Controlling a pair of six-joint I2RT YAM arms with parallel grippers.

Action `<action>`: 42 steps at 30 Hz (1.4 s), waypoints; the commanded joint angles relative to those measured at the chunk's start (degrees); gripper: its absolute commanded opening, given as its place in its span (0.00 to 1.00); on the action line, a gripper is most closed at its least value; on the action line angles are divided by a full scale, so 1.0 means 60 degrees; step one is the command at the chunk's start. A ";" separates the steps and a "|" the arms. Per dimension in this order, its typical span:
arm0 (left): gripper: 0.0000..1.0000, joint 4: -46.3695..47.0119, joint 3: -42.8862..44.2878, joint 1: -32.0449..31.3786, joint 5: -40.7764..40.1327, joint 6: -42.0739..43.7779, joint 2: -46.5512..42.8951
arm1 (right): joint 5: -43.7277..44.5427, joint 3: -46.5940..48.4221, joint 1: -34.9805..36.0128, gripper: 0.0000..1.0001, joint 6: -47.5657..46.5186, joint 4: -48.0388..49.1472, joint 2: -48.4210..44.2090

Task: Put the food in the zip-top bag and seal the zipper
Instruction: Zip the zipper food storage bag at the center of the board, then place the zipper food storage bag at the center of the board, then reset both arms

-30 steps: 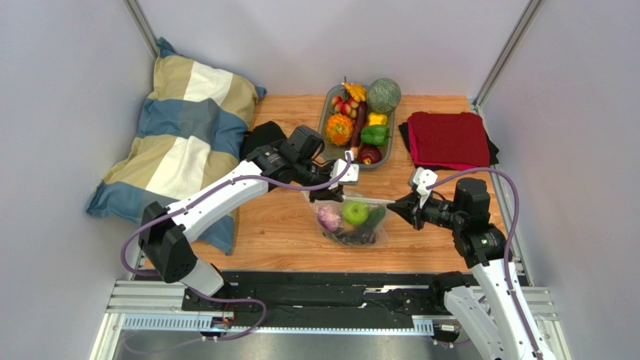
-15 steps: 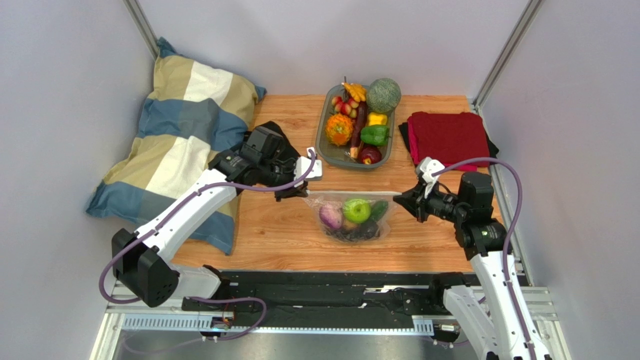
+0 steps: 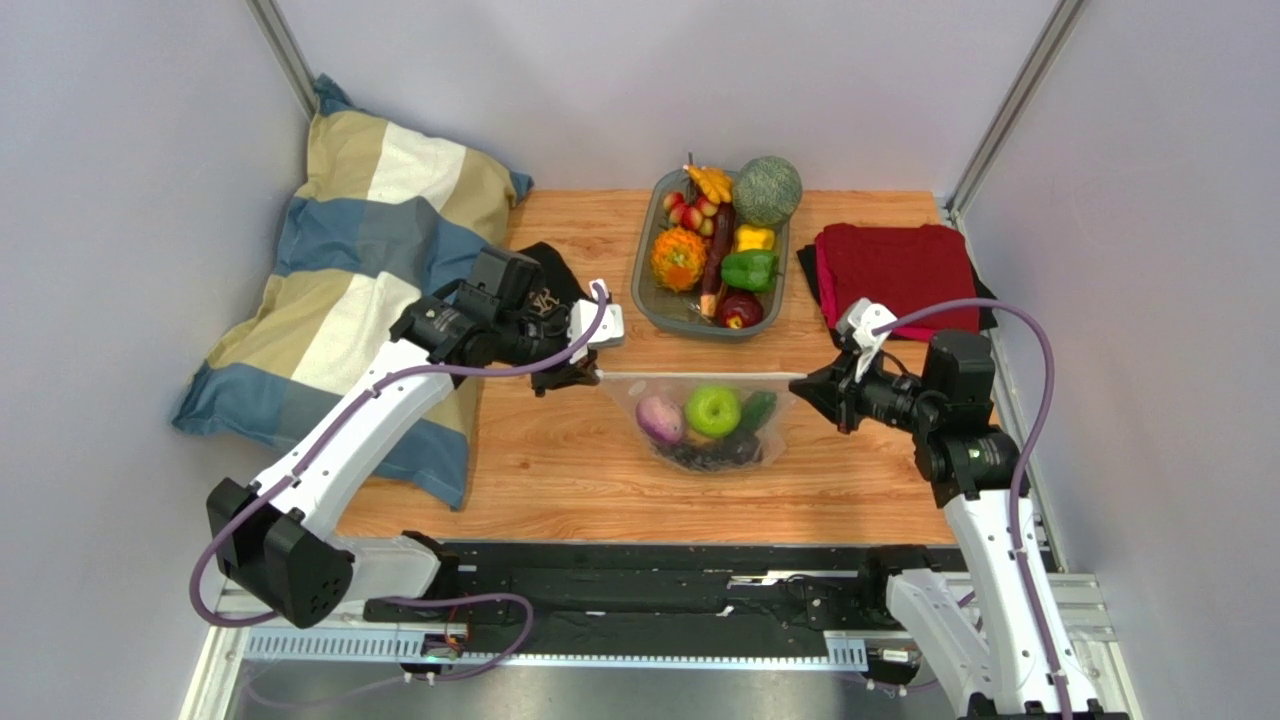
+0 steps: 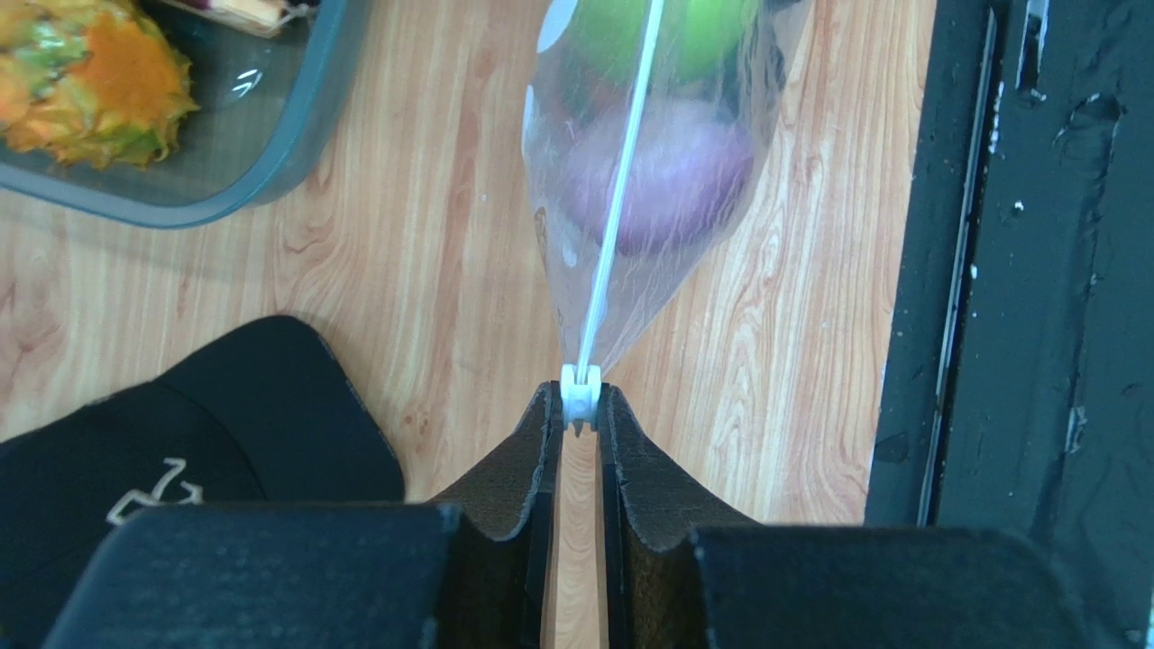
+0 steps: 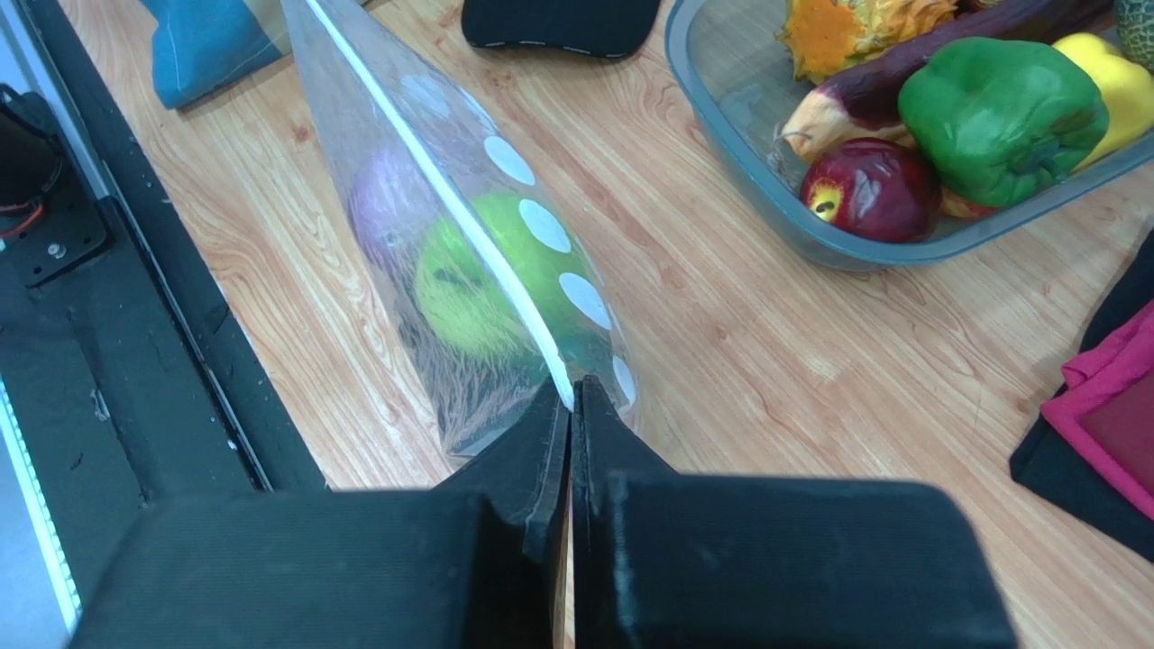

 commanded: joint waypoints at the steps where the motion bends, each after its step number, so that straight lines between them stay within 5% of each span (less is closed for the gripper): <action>1: 0.00 0.0012 0.1165 0.0255 -0.0507 -0.0697 0.0317 | 0.0695 0.0721 -0.0183 0.00 0.0610 0.0610 0.0644; 13: 0.00 0.0789 0.4095 0.0298 -0.2338 -0.1166 0.4417 | 0.2555 0.1847 -0.0197 0.00 0.0699 0.1490 0.5109; 22: 0.05 0.1918 0.4931 0.0533 -0.2810 -0.2279 0.5417 | 0.2776 0.2931 -0.0197 0.06 0.1197 0.1975 0.6359; 25: 0.23 0.1787 0.4873 0.0694 -0.2459 -0.2616 0.5110 | 0.2688 0.3224 -0.0197 0.32 0.1299 0.1625 0.6286; 26: 0.43 0.1757 0.4786 0.0781 -0.2326 -0.2849 0.4979 | 0.2644 0.3313 -0.0183 0.42 0.1373 0.1536 0.6228; 27: 0.51 0.1757 0.4698 0.0826 -0.2238 -0.2997 0.4615 | 0.2615 0.3357 -0.0182 0.59 0.1460 0.1433 0.6067; 28: 0.61 0.1786 0.4596 0.0869 -0.2019 -0.3143 0.4423 | 0.2571 0.3387 -0.0197 0.64 0.1563 0.1287 0.5921; 30: 0.99 0.1845 0.4259 0.1059 -0.1624 -0.3626 0.3693 | 0.2483 0.3460 -0.0183 0.75 0.1739 0.1140 0.5396; 36: 0.99 0.1787 0.3774 0.1514 -0.0875 -0.4871 0.1919 | 0.2643 0.3825 -0.0343 0.86 0.2222 0.0496 0.3886; 42: 0.99 -0.0114 0.4228 0.2348 -0.0363 -0.5752 0.0966 | 0.2717 0.4163 -0.1103 0.88 0.2720 -0.0996 0.2919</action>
